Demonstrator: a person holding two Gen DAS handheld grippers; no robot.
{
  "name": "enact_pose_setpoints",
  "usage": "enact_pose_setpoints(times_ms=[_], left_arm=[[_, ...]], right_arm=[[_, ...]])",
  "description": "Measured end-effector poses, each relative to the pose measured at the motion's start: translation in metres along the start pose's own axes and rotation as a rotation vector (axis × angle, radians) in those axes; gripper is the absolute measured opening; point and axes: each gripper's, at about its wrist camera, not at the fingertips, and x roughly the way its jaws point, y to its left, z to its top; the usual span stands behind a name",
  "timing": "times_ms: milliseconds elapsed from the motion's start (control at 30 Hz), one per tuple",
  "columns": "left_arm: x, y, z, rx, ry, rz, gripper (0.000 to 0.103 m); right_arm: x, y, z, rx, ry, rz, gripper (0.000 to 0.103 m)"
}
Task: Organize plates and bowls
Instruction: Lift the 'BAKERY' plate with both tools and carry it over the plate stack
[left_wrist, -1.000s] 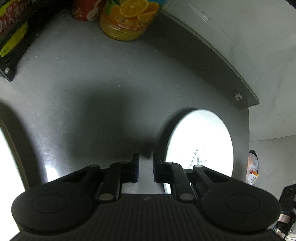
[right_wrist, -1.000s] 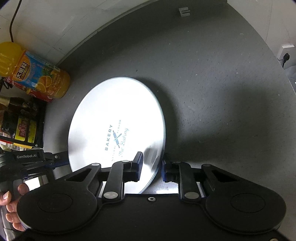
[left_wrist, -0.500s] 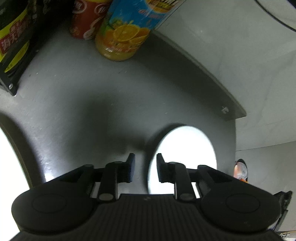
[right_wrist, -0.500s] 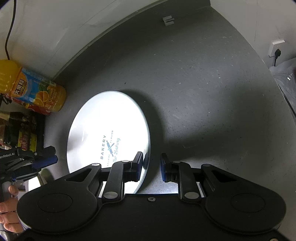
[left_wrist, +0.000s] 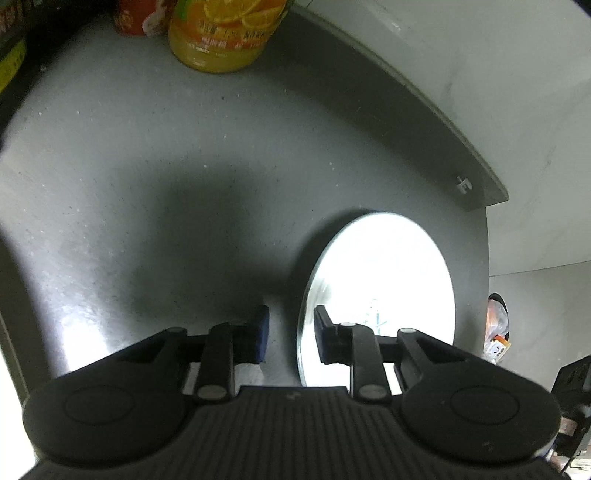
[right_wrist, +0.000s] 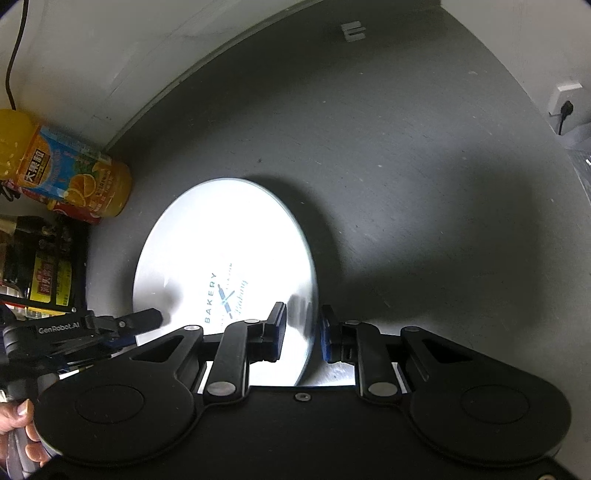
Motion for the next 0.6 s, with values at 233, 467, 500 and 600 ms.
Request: enact_pose_setpoints(times_ms=[233, 467, 500, 600], left_arm=[[0.009, -0.002, 0.000, 0.007, 0.013, -0.014, 0.014], [0.009, -0.009, 0.000, 0.057, 0.017, -0.015, 0.009], [0.008, -0.008, 0.000, 0.054, 0.012, -0.021, 0.009], [-0.001, -0.005, 0.002, 0.063, -0.001, -0.027, 0.008]], right_arm=[[0.000, 0.000, 0.001, -0.004, 0.007, -0.001, 0.012], [-0.016, 0.021, -0.003, -0.099, -0.048, -0.002, 0.009], [-0.019, 0.023, -0.003, -0.101, -0.056, 0.003, 0.009], [-0.026, 0.030, -0.008, -0.111, -0.075, -0.009, 0.009]])
